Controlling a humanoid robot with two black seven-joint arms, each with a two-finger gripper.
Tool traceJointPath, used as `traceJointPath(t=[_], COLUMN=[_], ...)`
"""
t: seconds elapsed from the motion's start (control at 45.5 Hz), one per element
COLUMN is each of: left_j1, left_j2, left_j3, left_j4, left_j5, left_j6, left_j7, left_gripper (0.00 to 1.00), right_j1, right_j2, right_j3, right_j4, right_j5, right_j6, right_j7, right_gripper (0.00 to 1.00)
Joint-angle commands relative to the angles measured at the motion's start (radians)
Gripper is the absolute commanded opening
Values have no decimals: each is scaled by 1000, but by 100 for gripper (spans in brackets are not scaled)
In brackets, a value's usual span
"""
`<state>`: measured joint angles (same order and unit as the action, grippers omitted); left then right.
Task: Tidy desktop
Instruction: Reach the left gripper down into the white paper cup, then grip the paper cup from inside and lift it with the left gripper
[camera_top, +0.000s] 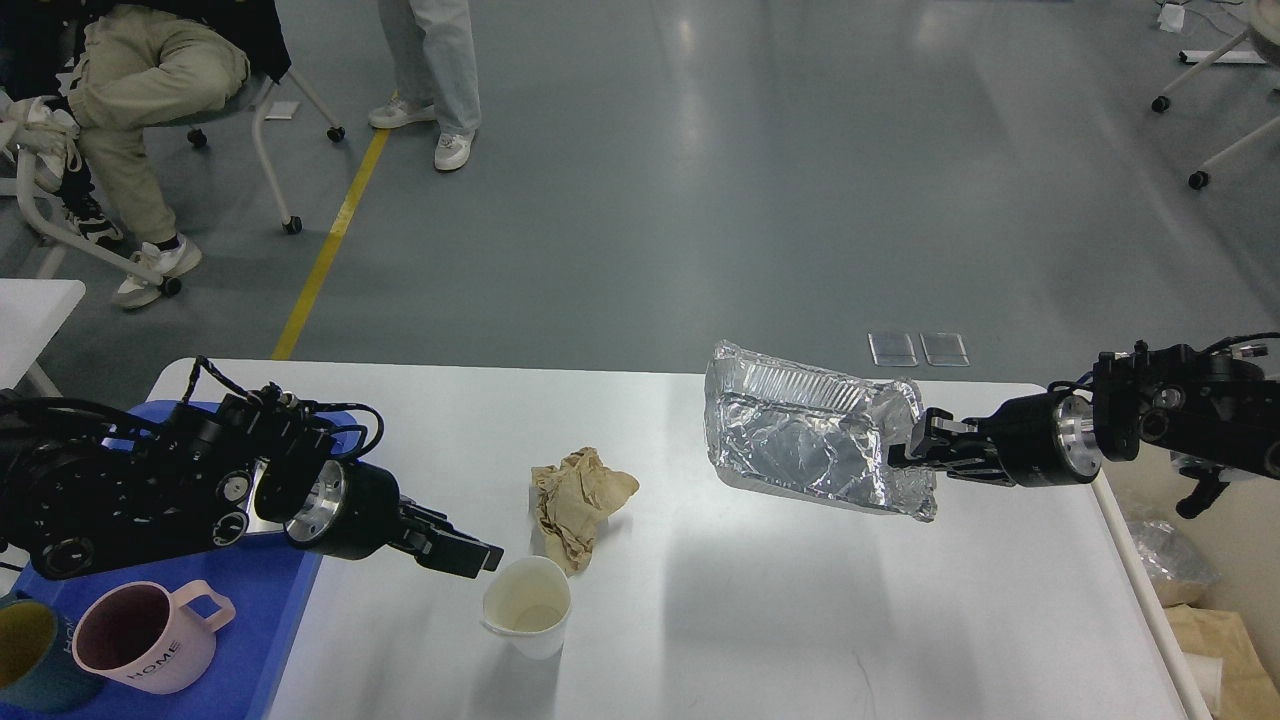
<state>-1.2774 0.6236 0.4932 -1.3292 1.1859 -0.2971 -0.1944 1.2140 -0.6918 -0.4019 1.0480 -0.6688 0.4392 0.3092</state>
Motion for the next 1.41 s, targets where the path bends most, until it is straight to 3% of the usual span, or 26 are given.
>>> traceJointPath(t=[0.0,0.264,0.747,1.076,1.186,1.318,1.384], left_j1=[-3,-34,-68,-66,-66,-71,-77], left_j2=[-51,-182,-194,-269,-295,-303,-309], left_j3=[18,64,130,151,166,196,188], left_j4=[37,111,110,130,159,168,177], left_j5=[1,-17,-17,-17,-17,-16,-16], left_j6=[4,-1,-14,-10,-14,-68,-134], left_j7=[3,1,3,1,1,3,6], left_gripper=[88,87,87,81,70,34,22], right_j1=[-5,-5,-5,-5,-5,-5,-5], right_j2=[0,0,-8,-3,-2,-3,-3], right_j3=[3,5,-1,0,0,0,0], right_j4=[1,1,1,1,0,0,0], right_j5=[0,0,0,0,0,0,0], right_j6=[0,0,0,0,0,0,0], right_j7=[1,1,1,1,1,1,1], right_gripper=[0,0,0,0,0,0,0])
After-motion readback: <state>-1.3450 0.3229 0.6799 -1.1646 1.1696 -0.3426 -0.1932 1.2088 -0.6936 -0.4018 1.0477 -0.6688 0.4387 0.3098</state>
